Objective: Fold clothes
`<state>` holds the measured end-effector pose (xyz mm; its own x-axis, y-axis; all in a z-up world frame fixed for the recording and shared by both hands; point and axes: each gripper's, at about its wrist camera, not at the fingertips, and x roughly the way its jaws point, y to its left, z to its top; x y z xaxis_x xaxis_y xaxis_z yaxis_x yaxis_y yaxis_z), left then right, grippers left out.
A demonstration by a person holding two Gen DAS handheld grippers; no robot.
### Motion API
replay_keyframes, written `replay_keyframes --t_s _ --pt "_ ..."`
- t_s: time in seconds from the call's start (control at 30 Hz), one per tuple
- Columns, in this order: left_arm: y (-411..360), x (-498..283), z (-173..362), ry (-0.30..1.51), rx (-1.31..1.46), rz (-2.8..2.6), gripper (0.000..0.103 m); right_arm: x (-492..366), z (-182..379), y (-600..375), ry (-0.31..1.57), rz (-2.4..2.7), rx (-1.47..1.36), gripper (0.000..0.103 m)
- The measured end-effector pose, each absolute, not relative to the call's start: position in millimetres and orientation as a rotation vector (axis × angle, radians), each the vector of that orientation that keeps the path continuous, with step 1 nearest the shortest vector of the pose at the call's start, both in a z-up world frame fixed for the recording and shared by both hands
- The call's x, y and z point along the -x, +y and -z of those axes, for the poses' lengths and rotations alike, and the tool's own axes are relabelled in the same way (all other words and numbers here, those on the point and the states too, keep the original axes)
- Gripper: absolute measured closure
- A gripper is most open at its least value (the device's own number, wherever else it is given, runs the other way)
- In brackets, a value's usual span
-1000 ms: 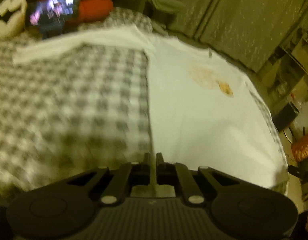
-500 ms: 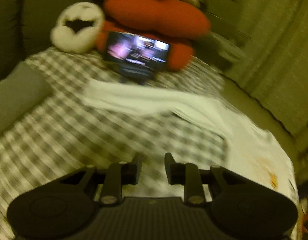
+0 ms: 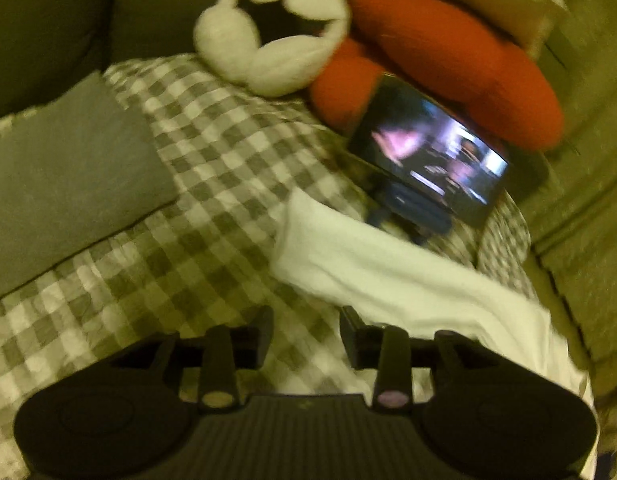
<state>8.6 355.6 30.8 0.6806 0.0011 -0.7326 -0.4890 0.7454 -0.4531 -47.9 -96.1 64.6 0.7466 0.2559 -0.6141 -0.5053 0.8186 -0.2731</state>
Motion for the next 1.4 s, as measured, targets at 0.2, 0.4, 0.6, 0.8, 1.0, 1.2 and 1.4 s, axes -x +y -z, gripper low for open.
replay_keyframes --t_s 0.2,0.4,0.6,0.8,1.0,1.2,1.4 --pt "370.8 -32.8 -13.6 0.777 0.752 -0.336 0.064 37.7 -57.1 -100.3 0.619 -0.43 0.406 0.065" --pt "362.2 -50.9 -11.6 0.758 0.645 -0.404 0.094 38.8 -53.2 -106.3 0.635 -0.439 0.385 0.065" --pt "353.4 -28.9 -31.6 0.711 0.558 -0.498 0.096 40.1 -53.5 -111.1 0.626 -0.436 0.364 0.065" --pt "350.5 -12.5 -29.1 0.706 0.542 -0.499 0.096 40.5 -55.8 -106.6 0.625 -0.468 0.332 0.065" --pt "350.8 -6.0 -17.7 0.693 0.557 -0.492 0.096 41.1 -55.5 -104.8 0.648 -0.513 0.255 0.065" --pt "350.5 -6.6 -20.8 0.695 0.59 -0.48 0.096 60.7 -50.6 -77.7 0.659 -0.672 0.222 0.051" --pt "343.2 7.0 -50.0 0.649 0.591 -0.473 0.096 73.0 -33.8 -45.3 0.717 -0.755 0.267 0.047"
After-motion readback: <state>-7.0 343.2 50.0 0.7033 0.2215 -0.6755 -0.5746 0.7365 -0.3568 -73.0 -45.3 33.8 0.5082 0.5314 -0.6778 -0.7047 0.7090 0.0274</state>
